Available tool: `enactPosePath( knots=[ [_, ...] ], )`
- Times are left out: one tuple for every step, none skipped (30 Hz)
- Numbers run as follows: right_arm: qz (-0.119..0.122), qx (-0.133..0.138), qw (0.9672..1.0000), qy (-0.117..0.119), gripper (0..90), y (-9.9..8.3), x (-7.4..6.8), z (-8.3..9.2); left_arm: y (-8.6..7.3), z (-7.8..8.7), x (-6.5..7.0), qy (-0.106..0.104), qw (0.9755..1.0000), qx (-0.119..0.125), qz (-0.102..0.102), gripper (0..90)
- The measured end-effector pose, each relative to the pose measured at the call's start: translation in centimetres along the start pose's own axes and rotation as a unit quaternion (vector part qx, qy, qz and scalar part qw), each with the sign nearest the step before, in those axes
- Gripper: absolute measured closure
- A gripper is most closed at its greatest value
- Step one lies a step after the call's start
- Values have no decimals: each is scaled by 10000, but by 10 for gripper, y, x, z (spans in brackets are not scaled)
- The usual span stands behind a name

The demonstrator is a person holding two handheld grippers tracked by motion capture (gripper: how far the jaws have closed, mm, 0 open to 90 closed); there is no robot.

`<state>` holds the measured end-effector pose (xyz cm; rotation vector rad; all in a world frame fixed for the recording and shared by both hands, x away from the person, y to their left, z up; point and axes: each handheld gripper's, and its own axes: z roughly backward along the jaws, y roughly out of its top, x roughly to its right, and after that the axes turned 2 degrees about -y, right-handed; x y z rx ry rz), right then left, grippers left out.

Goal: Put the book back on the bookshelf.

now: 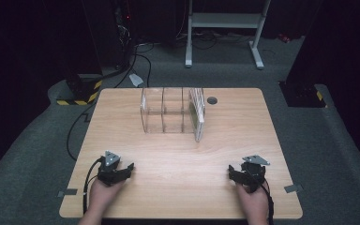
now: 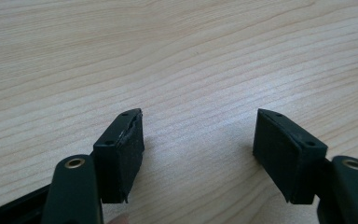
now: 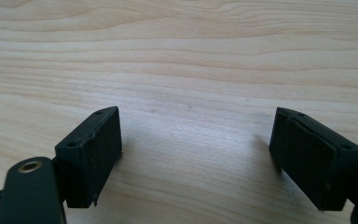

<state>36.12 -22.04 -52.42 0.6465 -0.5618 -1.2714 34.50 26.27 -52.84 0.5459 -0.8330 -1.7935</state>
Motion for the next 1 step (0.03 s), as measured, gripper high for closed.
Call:
enactPosePath(
  knots=[
    [-38, -5, 10000, -47, 164, 0, 0, 0, 0, 0, 0, 0, 10000, 0, 0, 332]
  ],
)
